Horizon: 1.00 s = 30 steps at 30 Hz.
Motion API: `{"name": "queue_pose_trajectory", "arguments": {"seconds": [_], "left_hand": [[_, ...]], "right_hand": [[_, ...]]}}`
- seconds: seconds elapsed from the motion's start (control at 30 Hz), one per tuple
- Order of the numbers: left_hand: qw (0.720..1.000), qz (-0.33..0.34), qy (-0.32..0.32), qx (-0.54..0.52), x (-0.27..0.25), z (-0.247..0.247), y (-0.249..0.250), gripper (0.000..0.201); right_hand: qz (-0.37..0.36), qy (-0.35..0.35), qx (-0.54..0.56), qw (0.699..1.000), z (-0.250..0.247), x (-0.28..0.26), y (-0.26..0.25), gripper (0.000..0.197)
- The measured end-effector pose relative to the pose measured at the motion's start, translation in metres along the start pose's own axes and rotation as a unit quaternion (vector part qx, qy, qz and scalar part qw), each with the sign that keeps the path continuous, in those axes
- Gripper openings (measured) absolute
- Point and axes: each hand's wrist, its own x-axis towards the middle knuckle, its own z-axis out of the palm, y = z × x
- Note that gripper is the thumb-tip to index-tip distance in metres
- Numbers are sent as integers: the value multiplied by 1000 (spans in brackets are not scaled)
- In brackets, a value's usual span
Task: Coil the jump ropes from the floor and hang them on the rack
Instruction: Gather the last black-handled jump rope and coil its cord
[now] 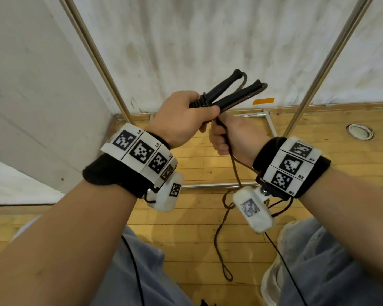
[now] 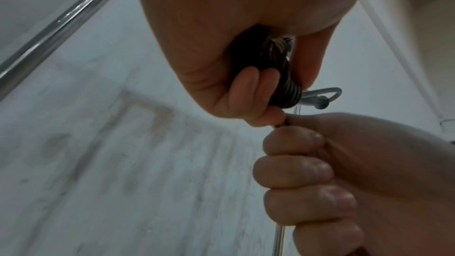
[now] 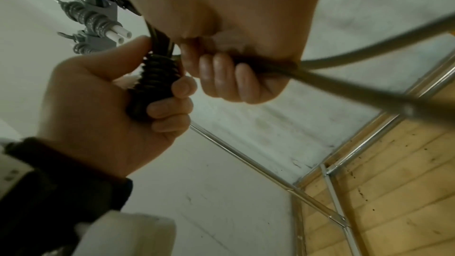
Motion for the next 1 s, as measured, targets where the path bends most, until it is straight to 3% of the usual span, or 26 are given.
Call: {"name": "queue_pose_trajectory", "arguments": {"seconds": [0.17, 0.27, 0.33, 0.43, 0.5, 0.63, 0.77, 0.9, 1.0], "left_hand": [[998, -2, 51, -44, 5, 2, 9, 27], [996, 46, 45, -62, 1, -1, 14, 13], [994, 75, 58, -48, -2, -1, 17, 4], [991, 83, 93, -57, -5, -3, 20, 8], [987, 88, 116, -70, -7, -7, 22, 10], [986, 102, 124, -54, -9, -14, 22, 11], [983, 94, 148, 59, -3, -20, 10, 18], [970, 51, 188, 143, 7, -28, -7, 21], [967, 31, 177, 180, 16, -36, -18, 30]], "right_hand": [[-44, 68, -17, 997, 3, -4, -14, 47], [-134, 93, -79, 983, 6, -6, -16, 28], [-199, 119, -160, 960, 7, -9, -15, 23], [-258, 156, -293, 907, 6, -11, -14, 25], [-261, 153, -333, 893, 9, -13, -13, 21], [-247, 144, -306, 908, 12, -18, -9, 16], [-232, 150, -312, 909, 12, -14, -19, 24], [-169, 104, -436, 878, 23, -3, -26, 40], [-156, 82, -478, 861, 28, 7, -29, 41]]}}
